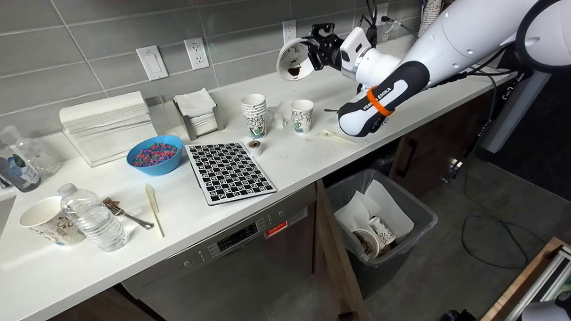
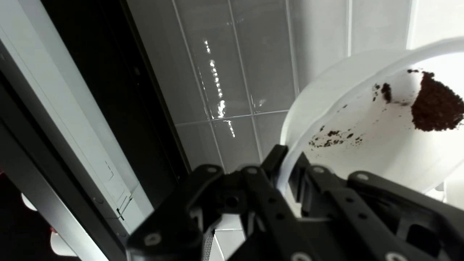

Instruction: Pour the contents in the white bowl into the coffee cup on the right.

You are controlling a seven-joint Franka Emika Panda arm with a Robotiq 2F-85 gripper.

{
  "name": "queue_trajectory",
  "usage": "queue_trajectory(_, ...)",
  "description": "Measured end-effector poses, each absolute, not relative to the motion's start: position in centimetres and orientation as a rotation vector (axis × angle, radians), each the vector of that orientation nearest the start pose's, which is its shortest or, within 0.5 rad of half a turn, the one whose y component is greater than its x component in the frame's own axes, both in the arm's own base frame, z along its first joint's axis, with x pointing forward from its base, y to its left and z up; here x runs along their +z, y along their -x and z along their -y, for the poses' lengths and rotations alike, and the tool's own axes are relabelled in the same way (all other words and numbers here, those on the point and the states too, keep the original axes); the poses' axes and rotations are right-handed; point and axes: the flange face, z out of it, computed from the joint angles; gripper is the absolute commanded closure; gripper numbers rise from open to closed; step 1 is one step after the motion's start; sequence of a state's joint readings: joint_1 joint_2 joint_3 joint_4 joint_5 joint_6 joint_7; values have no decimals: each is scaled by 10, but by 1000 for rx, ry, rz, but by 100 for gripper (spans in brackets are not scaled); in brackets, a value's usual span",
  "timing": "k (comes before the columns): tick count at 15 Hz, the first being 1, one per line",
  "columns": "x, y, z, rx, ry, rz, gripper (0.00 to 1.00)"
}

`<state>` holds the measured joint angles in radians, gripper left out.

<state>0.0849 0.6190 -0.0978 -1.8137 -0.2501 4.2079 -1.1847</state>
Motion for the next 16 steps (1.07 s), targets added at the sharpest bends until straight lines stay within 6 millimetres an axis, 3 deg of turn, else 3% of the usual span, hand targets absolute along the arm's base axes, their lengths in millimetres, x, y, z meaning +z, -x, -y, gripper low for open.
queue_trajectory(6, 421, -654, -48, 1622, -1037, -1163, 98)
queue_trajectory(16, 420, -657, -45, 1608, -1023, -1165, 98)
